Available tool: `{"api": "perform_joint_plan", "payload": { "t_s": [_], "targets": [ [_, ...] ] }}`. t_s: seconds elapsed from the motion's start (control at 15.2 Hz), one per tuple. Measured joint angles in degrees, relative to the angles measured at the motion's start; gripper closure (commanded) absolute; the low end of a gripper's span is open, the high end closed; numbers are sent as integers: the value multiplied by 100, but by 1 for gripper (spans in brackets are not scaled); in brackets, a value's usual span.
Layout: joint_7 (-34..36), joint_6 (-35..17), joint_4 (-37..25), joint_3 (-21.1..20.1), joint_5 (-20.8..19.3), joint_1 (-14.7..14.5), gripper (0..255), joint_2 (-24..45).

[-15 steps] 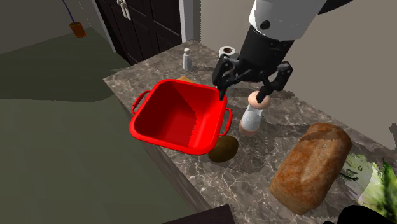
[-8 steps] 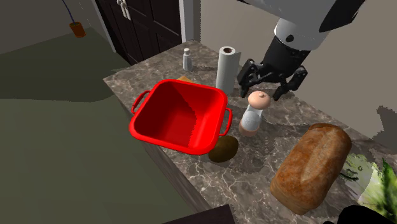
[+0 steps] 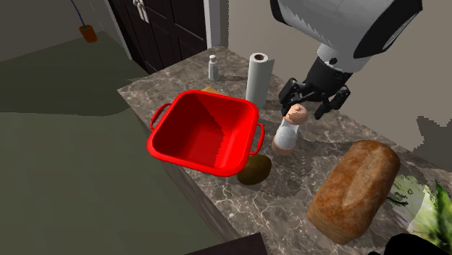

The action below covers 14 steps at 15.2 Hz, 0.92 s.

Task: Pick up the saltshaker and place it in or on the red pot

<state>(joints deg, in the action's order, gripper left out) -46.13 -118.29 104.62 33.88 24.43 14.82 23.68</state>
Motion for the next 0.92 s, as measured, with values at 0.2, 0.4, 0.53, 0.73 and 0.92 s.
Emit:
{"api": "perform_joint_plan", "payload": {
  "t_s": [0.2, 0.4, 0.53, 0.73, 0.92],
  "targets": [
    [-67, -160, 67, -51, 96, 22, 0, 117],
    [-83, -198, 81, -63, 119, 28, 0, 145],
    [-85, -202, 82, -65, 122, 30, 0, 149],
    [-86, -202, 79, -65, 123, 29, 255, 145],
    [-85, -202, 79, -65, 124, 30, 255, 147]
  ]
}}
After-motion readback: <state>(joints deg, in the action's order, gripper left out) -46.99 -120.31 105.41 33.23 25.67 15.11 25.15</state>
